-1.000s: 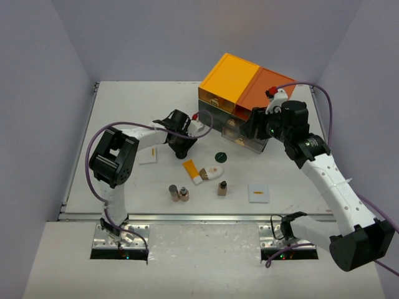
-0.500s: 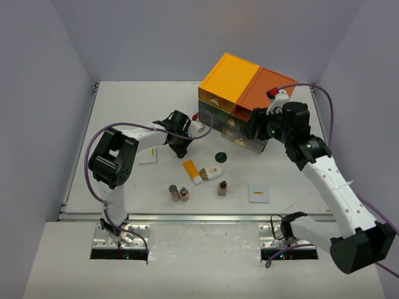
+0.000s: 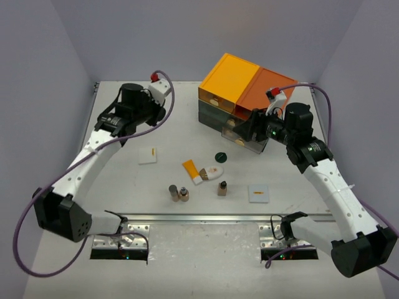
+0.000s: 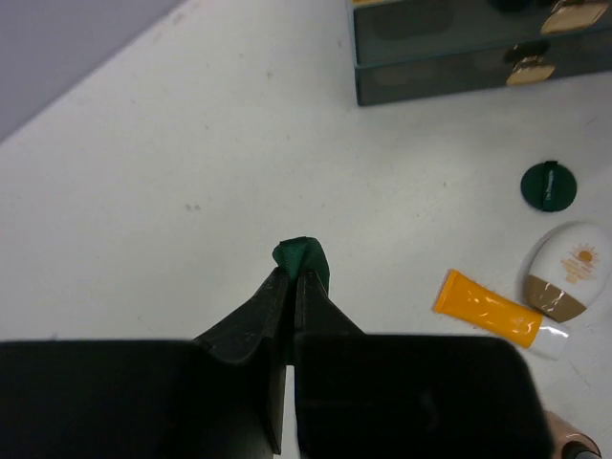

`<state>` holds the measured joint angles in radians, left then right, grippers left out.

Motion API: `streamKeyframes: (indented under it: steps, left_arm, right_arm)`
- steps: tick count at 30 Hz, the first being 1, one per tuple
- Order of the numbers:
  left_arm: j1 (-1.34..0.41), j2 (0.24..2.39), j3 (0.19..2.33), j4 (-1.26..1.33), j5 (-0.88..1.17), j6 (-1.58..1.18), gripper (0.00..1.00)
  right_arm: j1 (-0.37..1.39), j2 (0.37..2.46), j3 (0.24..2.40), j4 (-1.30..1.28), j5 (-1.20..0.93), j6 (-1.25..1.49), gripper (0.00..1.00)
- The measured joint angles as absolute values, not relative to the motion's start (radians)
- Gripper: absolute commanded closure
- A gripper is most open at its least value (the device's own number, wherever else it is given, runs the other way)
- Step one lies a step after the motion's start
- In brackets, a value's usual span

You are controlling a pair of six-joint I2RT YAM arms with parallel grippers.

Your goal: Organize the makeup

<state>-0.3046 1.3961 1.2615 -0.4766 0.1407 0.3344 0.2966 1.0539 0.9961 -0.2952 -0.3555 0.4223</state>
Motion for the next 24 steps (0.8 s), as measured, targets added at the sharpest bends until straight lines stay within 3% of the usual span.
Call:
streamKeyframes:
  steps: [10, 17, 24]
  left_arm:
    - [-0.302, 0.988, 1.262, -0.541, 0.236, 0.33, 1.0]
    - [-0.302, 0.938, 1.262, -0.601, 0.317, 0.327, 1.0]
    - [-0.302, 0.906, 1.262, -0.632, 0.375, 0.323, 1.0]
  right_arm:
    - [0.304, 1.041, 0.969, -0.182, -0.54, 0.583, 0.39]
    - [0.366, 1.069, 0.987, -0.095, -0.597, 0.668, 0.39]
    - [0.529, 1.245, 1.113, -0.06, -0.601, 0.677, 0.39]
